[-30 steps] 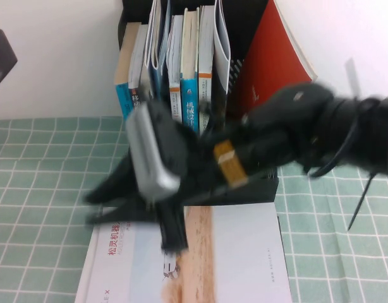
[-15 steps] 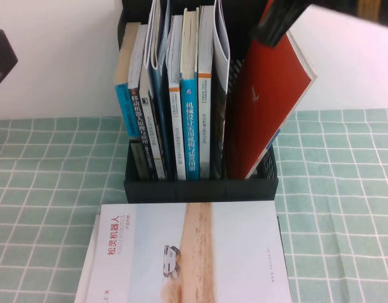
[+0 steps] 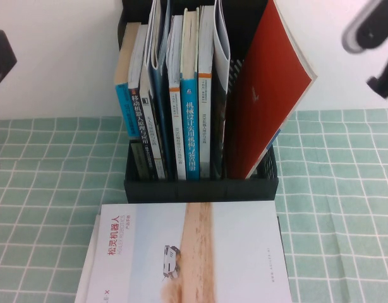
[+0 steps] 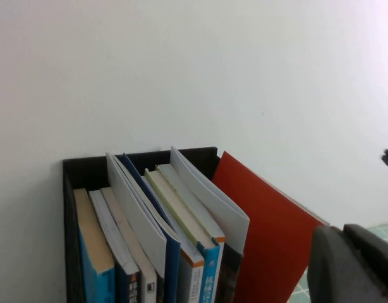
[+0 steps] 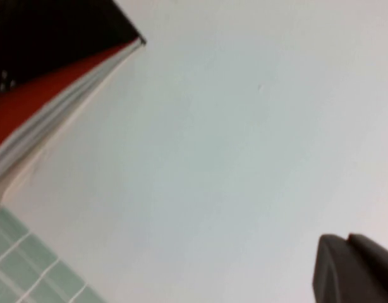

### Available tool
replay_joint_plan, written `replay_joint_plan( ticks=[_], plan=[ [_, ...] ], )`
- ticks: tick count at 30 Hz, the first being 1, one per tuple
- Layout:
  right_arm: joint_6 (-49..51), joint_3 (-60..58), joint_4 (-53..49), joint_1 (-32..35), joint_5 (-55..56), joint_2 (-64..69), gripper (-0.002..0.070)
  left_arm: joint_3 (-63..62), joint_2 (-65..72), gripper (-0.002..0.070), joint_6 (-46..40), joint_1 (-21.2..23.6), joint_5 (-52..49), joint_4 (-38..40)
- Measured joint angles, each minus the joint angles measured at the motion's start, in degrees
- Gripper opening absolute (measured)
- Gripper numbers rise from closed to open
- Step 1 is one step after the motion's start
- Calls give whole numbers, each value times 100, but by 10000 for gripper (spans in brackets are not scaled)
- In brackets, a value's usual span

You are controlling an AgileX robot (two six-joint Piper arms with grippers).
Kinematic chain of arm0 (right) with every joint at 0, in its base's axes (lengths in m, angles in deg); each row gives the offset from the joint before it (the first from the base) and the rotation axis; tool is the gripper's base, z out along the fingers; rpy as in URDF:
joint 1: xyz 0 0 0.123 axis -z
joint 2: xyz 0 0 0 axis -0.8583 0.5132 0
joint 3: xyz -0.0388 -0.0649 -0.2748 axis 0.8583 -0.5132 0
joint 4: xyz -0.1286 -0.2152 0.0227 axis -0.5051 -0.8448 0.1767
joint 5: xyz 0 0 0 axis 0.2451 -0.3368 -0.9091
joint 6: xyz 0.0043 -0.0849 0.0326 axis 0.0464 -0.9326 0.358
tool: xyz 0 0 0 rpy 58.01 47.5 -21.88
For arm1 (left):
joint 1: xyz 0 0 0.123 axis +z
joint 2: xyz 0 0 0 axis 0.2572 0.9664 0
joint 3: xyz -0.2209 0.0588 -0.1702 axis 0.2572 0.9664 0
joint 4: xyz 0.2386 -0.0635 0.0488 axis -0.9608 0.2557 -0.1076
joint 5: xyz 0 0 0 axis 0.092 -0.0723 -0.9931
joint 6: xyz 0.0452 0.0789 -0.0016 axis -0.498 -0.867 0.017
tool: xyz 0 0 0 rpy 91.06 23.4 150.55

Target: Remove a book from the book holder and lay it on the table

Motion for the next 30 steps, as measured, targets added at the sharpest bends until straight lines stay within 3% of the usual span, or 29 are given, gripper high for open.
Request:
replay_joint_plan(
  ticks=[9, 20, 24, 30],
  plan=[
    [-1555, -2131, 2979, 0, -272, -2136, -1, 0, 0, -3, -612, 0, 0, 0],
    [-6666, -2700, 8063, 0, -2010, -4505, -1, 0, 0, -3, -677, 0, 0, 0],
    [-7469, -2710, 9194, 0, -2407, -5097, -1, 50, -10, -2, -690, 0, -77, 0],
    [-7629, -3000, 9987, 0, -2261, -5806, -1, 716, -10, -2, -690, 0, -987, -23]
  ],
)
